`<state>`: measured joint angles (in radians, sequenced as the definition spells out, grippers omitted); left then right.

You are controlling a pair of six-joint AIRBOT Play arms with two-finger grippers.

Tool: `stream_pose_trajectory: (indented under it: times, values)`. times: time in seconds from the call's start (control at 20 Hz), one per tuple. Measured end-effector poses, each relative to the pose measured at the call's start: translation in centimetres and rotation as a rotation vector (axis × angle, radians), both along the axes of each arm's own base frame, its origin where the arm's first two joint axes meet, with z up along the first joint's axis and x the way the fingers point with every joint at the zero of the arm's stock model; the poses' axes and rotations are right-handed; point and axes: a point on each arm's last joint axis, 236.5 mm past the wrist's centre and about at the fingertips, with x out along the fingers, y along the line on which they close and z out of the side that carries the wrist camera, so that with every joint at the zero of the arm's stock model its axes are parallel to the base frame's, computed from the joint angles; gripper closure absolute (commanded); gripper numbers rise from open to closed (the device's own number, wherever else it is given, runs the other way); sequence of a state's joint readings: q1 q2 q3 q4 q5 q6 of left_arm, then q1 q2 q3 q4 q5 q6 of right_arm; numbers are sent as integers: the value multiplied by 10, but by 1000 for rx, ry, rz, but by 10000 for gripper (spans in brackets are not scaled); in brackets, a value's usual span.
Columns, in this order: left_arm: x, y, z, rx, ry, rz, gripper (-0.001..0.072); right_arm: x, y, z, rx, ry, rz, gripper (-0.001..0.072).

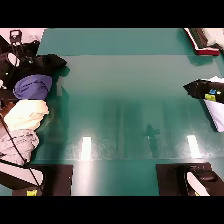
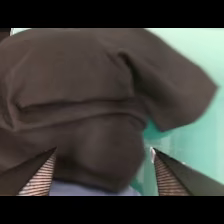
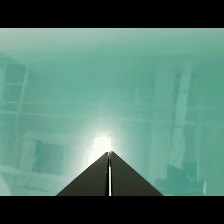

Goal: Fold the shirts.

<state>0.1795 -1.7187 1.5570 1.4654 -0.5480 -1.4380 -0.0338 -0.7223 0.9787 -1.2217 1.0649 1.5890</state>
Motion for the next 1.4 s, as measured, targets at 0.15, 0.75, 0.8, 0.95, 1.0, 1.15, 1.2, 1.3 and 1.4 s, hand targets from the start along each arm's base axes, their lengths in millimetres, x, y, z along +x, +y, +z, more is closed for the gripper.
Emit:
stream_pose_trajectory:
  times: [0.15,0.75,0.8,0.95,1.0,1.15,1.2,1.3,1.4]
  values:
    - [8,6,-25,13,12,1,1,-2,0,-2,7,14,-4,696]
    - [25,9,-49,-15,-9,15,684,-3,1,-3,12,24,-8,696]
    - [28,6,-42,-40,-14,17,684,-3,1,-3,12,21,-8,696]
    - [41,-7,3,-124,-51,6,684,0,0,0,13,6,-14,696]
    - [45,-14,25,-146,-68,-9,684,1,0,1,14,-1,-16,696]
    - [43,-56,109,-177,-133,-130,685,8,-2,7,16,-38,-29,696]
    - [37,-74,141,-177,-169,-180,685,11,-3,11,19,-57,-36,696]
    - [13,-117,205,-177,-243,-286,685,19,-6,21,32,-103,-60,696]
    - [-26,-163,261,-182,-301,-400,685,25,-8,39,42,-159,-78,696]
